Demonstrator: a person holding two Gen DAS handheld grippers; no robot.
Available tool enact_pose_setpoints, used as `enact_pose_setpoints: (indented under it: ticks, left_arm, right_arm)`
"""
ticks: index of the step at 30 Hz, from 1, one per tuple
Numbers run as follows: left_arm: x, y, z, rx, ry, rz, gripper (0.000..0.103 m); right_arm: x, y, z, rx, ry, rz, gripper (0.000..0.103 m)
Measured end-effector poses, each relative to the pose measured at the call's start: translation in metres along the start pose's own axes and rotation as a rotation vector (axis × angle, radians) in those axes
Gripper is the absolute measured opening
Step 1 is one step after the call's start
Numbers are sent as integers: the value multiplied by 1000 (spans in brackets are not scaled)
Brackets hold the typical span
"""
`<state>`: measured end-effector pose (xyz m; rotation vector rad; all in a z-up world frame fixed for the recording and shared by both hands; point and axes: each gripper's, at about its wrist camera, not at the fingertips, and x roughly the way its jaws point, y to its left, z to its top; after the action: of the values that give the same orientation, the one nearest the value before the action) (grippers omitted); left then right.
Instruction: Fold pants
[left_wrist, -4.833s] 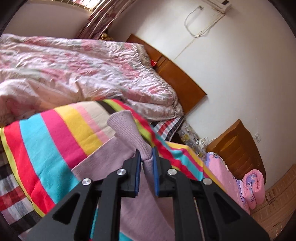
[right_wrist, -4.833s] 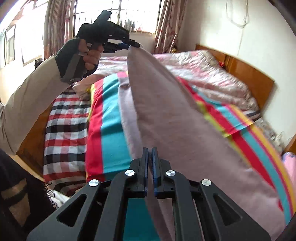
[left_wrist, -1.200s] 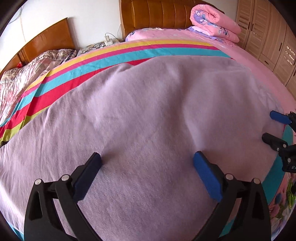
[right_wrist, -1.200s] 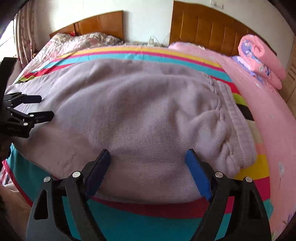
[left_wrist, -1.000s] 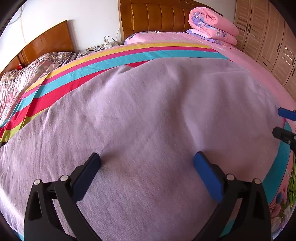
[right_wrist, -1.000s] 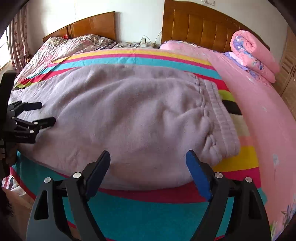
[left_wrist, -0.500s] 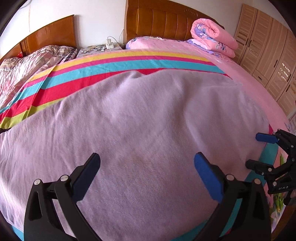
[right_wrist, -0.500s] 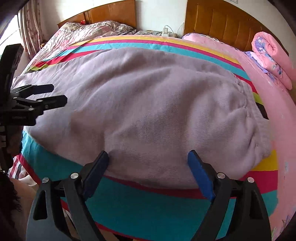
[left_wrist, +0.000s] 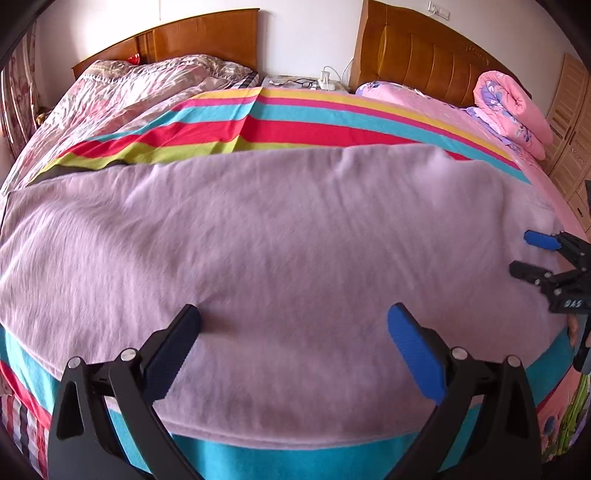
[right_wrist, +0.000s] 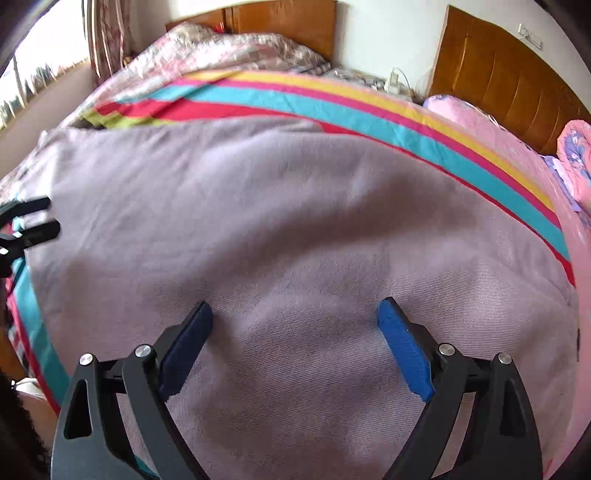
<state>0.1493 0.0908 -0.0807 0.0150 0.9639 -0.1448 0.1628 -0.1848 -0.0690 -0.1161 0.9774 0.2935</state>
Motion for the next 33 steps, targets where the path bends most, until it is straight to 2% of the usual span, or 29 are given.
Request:
enact_pose_setpoints:
  ticks: [1,2,4,7,9,12,16,18,19,21,22,24,26,28,31,33]
  left_arm:
    - [2,2,-7,9,2,0,101]
    - [-2,2,-11,37,-29,-3,101]
    - [0,-2,-15,73,-31,15,101]
    - [-7,0,-3,40,-49,-22,101]
    - [-17,5,9,19,-94,-30,101]
    - [-13,19,23,-9,-86,47,101]
    - [6,46,14,-94,12,57,101]
    - [3,47,3,-56,0,64,102]
    - [2,45,-1,-46,3,68,102]
    - [-1,47,-4,-64,3,59,102]
    - [-1,47,-5,-69,4,56,102]
    - [-2,47,-6,-68,5,56,102]
    - [-2,46,-7,-59,0,59,102]
    - [0,45,-6,-56,-3,67,102]
    - [-1,46,-6,-57,2,58,102]
    - [-5,48,-7,-55,13,45,102]
  right_arm:
    - [-3,-1,-5,-7,10,-20,88]
    - [-6,-4,-9,-2,16,-28,88]
    - [-12,-9,-11,56,31,-45,88]
    - [-19,-2,-2,81,7,-87,88]
    - [-25,13,14,47,-49,-42,88]
    - [-14,43,40,-34,-86,10,88]
    - [27,73,70,-101,-31,105,88]
    - [46,83,84,-160,-12,128,88]
    - [56,83,90,-171,1,100,88]
    - [74,63,104,-70,28,90,88]
    - [73,54,109,-15,11,113,88]
    - [63,50,117,48,-4,100,88]
    - [52,66,122,4,-41,145,88]
    - [56,91,124,-84,-16,209,89]
    - [87,111,127,-161,67,165,88]
    - [93,111,138,-127,41,100,89]
